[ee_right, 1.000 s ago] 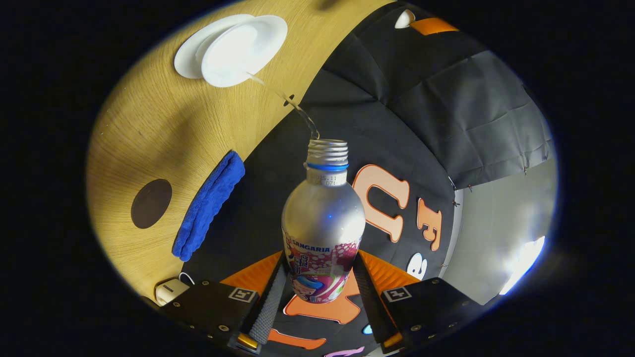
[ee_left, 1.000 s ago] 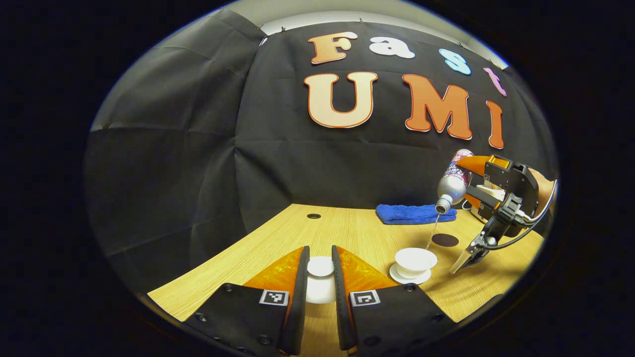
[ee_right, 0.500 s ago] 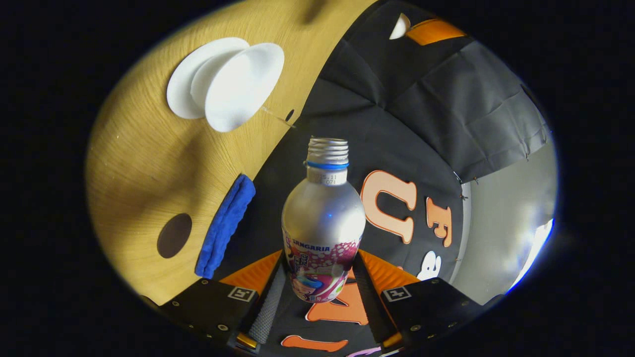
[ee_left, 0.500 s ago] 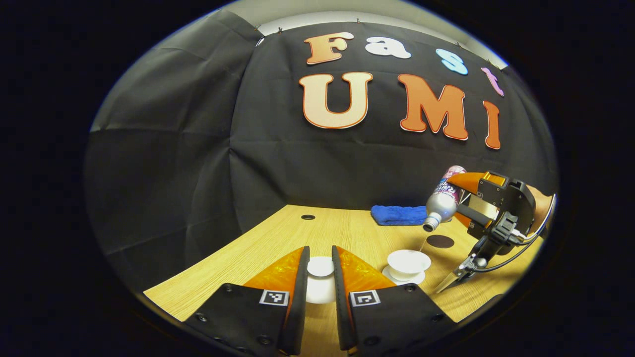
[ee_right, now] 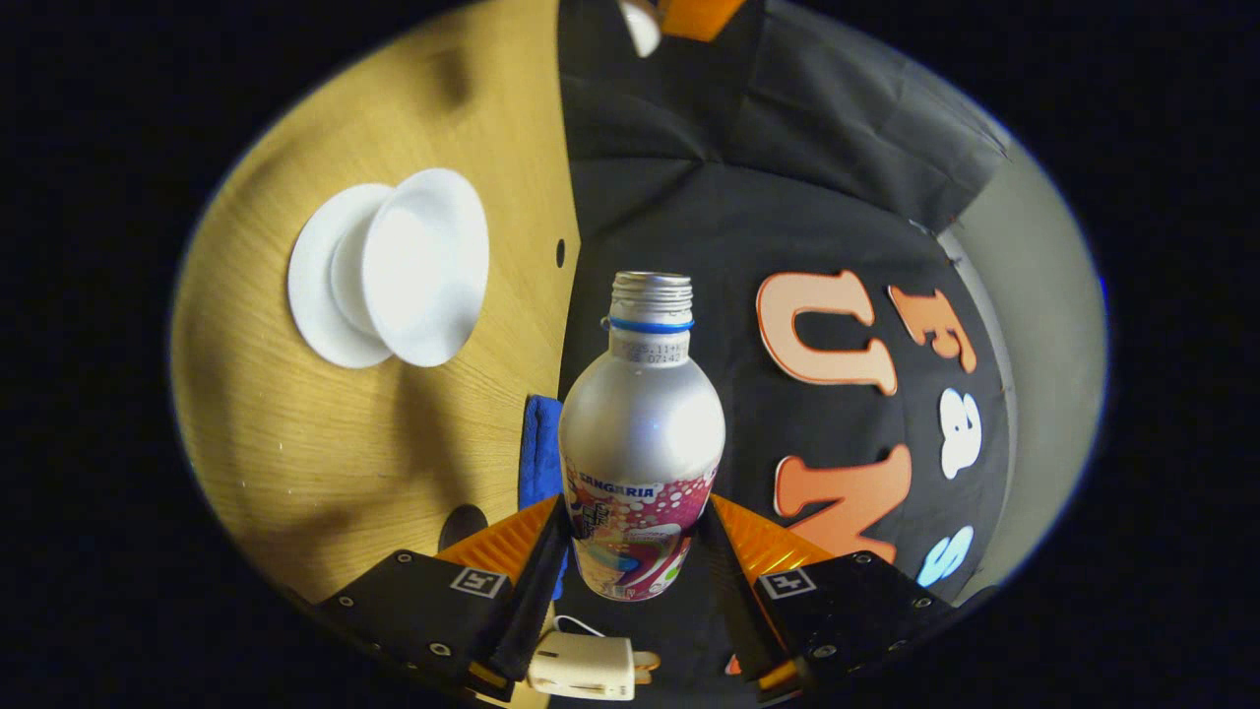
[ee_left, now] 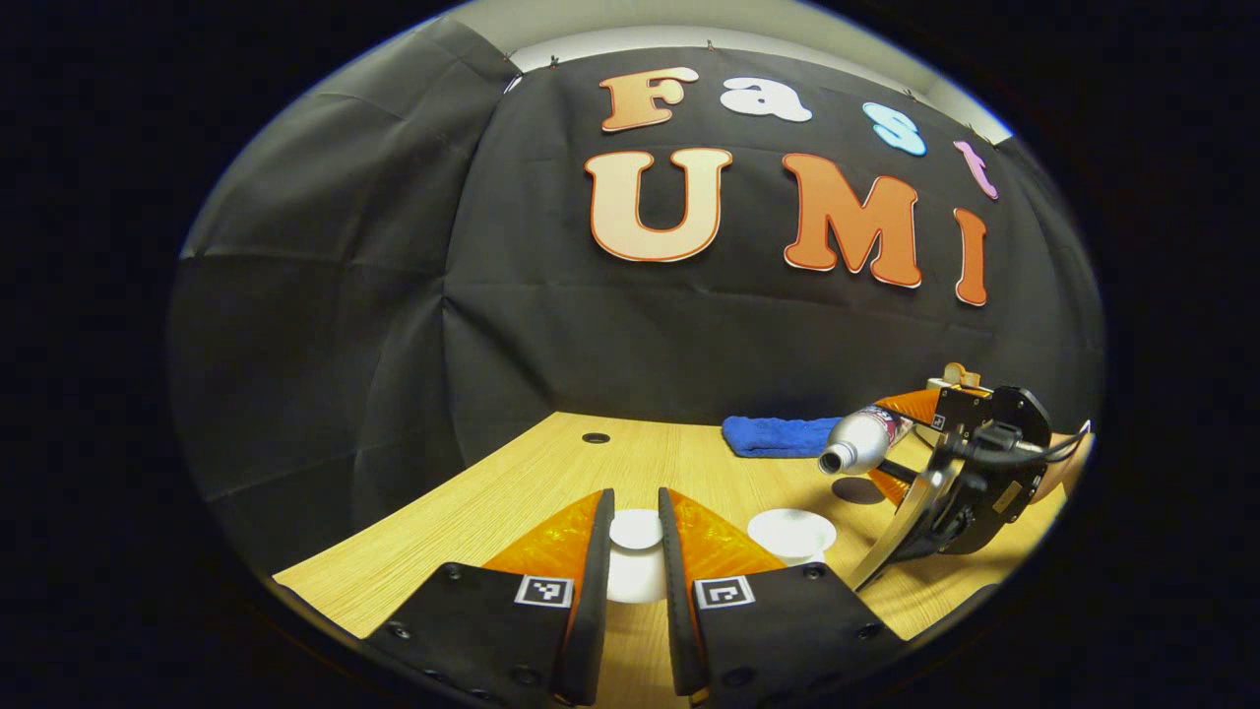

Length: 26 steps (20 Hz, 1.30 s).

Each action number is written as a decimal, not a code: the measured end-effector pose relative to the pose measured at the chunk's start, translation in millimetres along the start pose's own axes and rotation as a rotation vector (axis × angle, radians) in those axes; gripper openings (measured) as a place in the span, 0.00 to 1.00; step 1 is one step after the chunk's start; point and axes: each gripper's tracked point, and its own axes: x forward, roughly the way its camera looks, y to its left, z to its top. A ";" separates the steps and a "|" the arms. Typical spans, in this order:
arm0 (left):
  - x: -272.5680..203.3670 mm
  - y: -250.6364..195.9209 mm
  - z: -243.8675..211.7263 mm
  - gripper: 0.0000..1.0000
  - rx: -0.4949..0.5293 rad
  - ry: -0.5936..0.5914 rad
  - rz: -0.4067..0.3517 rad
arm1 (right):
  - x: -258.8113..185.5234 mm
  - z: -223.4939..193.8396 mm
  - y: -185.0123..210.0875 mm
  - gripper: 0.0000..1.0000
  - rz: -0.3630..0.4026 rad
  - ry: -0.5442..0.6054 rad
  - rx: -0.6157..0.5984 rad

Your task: Open the teacup lid with one hand, grasp the water bottle and pour water into the teacup with the other hand; after pouring, place the water bottle on the coaster and then close the teacup lid.

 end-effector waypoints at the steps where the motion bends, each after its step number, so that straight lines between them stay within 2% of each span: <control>1: 1.6 -4.2 2.0 0.31 0.003 -0.005 -0.006 | 2.1 -3.9 -10.4 0.78 -0.001 0.015 0.056; 5: 11.3 -27.8 4.8 0.31 0.014 -0.013 -0.037 | 8.7 -28.5 -27.6 0.76 0.002 0.070 0.267; 8: 19.1 -44.4 6.6 0.31 0.016 -0.017 -0.061 | 8.2 -50.7 -39.9 0.78 -0.002 0.107 0.411; 14: 31.9 -74.8 12.0 0.31 0.020 -0.025 -0.100 | 19.0 -79.5 -50.4 0.78 -0.013 0.147 0.663; 17: 40.4 -88.9 12.4 0.31 0.023 -0.020 -0.120 | 21.8 -85.5 -45.7 0.78 -0.006 0.138 0.798; 22: 49.1 -110.7 7.2 0.31 0.029 -0.005 -0.150 | 29.8 -94.6 -60.6 0.78 -0.020 0.114 0.962; 26: 52.1 -123.7 2.0 0.31 0.036 0.009 -0.165 | 33.6 -99.3 -49.7 0.78 0.011 0.110 1.101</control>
